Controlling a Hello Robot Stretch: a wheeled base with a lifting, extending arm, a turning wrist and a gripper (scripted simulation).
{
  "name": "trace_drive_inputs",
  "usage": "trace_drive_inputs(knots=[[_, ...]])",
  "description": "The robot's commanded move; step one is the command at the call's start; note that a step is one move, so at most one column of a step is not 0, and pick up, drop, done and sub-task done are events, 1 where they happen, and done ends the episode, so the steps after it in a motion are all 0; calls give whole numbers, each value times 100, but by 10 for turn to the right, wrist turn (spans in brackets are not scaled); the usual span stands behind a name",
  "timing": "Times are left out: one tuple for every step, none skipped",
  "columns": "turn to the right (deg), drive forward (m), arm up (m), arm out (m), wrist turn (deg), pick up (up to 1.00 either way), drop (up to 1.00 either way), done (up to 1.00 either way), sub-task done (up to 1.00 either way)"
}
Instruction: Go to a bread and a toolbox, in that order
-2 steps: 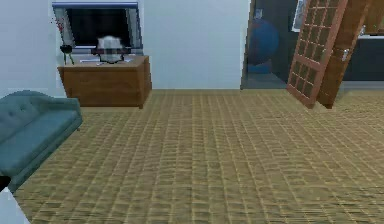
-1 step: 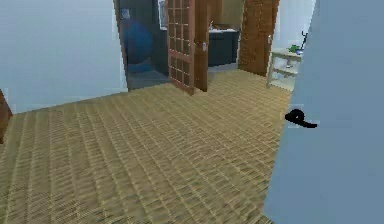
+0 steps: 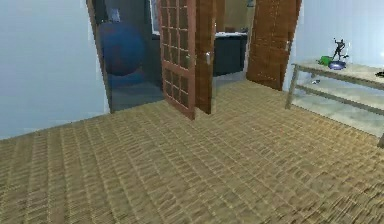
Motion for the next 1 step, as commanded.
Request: trace_drive_inputs(knots=[[120, 0, 0, 0, 0, 0, 0, 0, 0]])
